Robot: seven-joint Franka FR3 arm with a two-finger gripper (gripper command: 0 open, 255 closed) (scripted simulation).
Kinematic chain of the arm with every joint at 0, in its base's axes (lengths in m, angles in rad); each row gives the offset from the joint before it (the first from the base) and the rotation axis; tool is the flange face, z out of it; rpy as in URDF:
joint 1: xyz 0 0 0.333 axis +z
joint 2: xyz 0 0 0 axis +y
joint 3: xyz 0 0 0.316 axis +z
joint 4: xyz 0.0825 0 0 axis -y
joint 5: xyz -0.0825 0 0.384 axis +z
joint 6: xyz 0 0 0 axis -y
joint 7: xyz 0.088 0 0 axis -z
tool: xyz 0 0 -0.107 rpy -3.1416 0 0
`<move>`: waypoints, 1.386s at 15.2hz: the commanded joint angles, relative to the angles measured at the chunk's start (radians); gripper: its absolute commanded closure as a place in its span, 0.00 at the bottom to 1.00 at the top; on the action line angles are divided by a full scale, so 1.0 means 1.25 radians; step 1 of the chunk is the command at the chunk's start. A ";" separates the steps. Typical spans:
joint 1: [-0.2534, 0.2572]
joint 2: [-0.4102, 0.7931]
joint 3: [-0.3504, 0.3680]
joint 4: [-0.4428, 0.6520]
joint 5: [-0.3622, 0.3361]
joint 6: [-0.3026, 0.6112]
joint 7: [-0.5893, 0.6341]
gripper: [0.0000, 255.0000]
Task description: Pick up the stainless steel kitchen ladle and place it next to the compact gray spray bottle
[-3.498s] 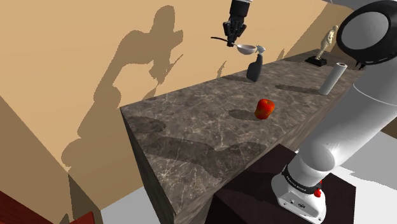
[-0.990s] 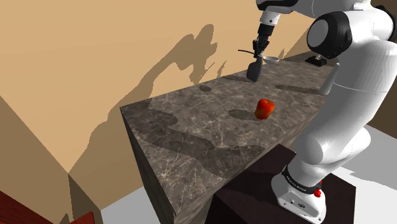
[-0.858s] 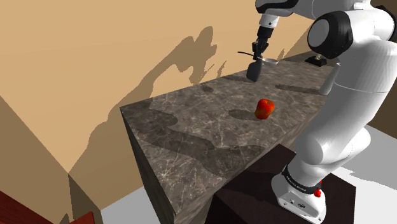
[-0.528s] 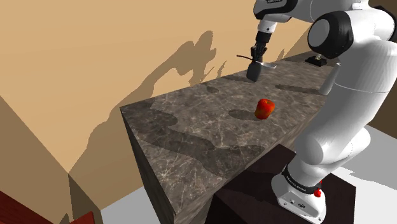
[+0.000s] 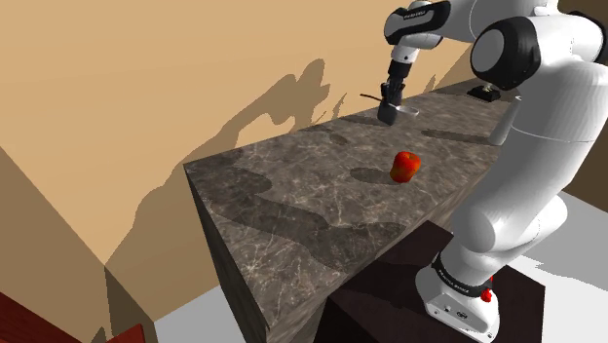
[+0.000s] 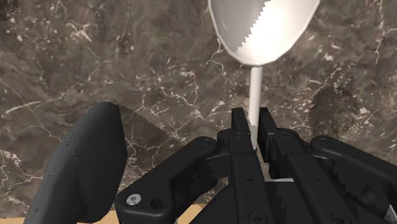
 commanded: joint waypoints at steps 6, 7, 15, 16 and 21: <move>0.000 0.016 0.001 -0.057 0.006 0.072 -0.010 1.00; 0.000 0.019 0.002 -0.064 0.007 0.082 -0.011 1.00; -0.001 0.045 0.005 -0.116 0.018 0.159 -0.022 1.00; -0.001 0.049 0.005 -0.122 0.019 0.168 -0.024 1.00; -0.002 0.071 0.008 -0.147 0.028 0.214 -0.032 1.00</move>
